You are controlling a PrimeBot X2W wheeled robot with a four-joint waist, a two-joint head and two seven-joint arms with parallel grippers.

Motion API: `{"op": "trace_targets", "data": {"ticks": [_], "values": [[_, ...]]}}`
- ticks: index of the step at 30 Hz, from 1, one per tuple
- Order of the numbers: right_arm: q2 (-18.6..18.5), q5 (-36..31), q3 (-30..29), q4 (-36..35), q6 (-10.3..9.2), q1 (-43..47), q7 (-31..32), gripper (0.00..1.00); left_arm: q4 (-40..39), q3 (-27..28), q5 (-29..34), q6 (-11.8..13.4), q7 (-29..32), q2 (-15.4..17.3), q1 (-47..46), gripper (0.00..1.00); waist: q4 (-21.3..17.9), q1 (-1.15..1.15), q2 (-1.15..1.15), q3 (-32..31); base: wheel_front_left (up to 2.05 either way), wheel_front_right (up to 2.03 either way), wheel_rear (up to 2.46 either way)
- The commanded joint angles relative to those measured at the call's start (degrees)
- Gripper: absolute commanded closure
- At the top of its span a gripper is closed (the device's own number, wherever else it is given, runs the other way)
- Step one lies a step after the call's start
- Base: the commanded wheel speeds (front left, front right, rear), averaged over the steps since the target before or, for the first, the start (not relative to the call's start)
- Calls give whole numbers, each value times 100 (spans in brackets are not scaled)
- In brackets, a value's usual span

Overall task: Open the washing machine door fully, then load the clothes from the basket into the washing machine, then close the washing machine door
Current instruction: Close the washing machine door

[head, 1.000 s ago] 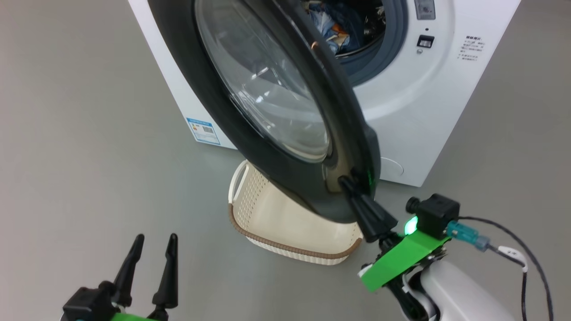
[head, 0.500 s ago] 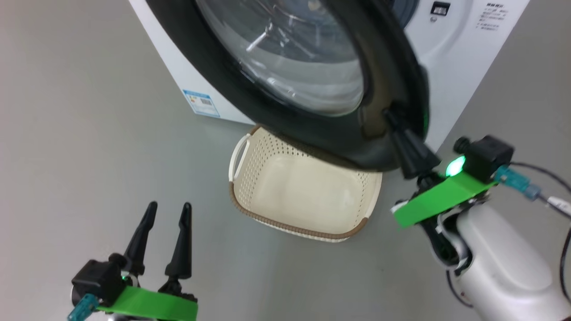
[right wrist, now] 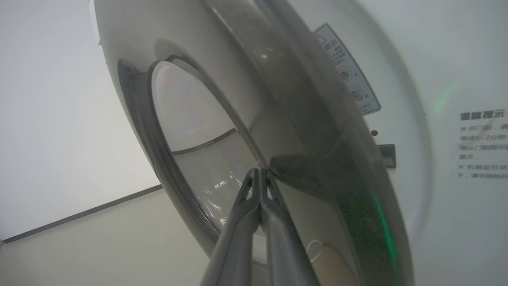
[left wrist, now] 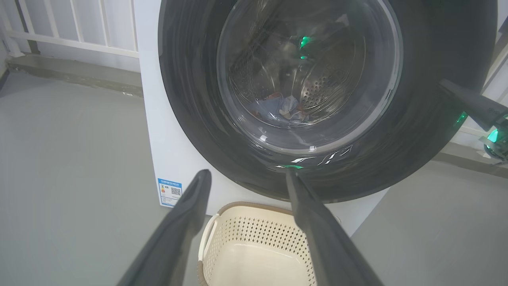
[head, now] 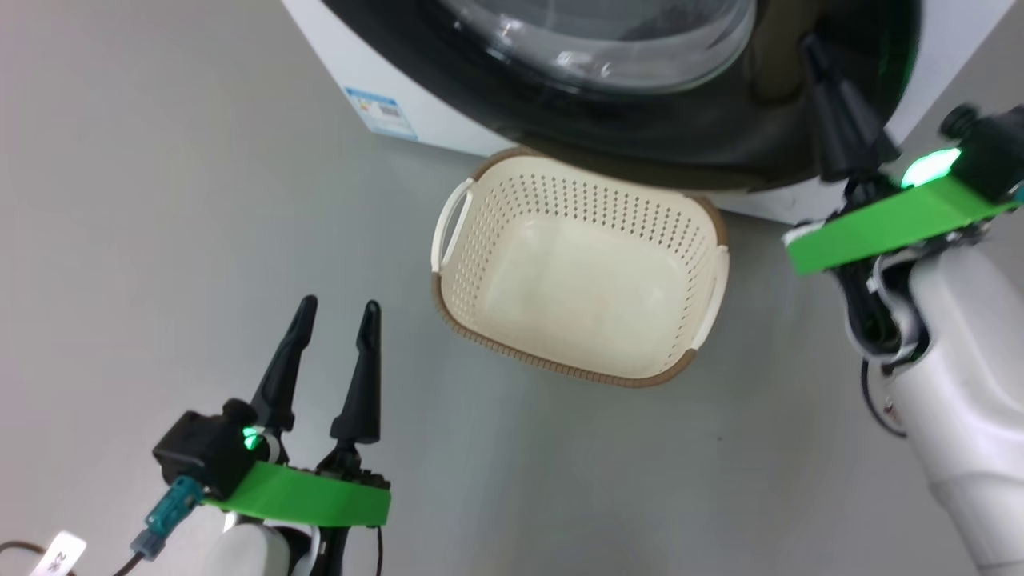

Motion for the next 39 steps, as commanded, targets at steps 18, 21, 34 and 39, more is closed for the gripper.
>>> {"op": "trace_targets", "data": {"ticks": [18,21,34,39], "values": [[-80,-66,-654,222,0,-1125,-29,100,-247,-53,5,-21,-37,-82,-567,0,421,-1,0,777,0,0,0],[-52,-102,-723,283,0,-1250,-29,100,-241,-80,1,-21,-37,-94,-623,0,436,-1,0,831,0,0,0],[134,-8,-247,204,0,-506,-29,62,94,53,0,-21,-37,21,-492,0,147,-1,0,333,0,0,0],[238,71,-160,130,0,-23,-29,0,229,129,5,-21,-37,180,-351,0,-50,-1,0,-4,0,0,0]]}}
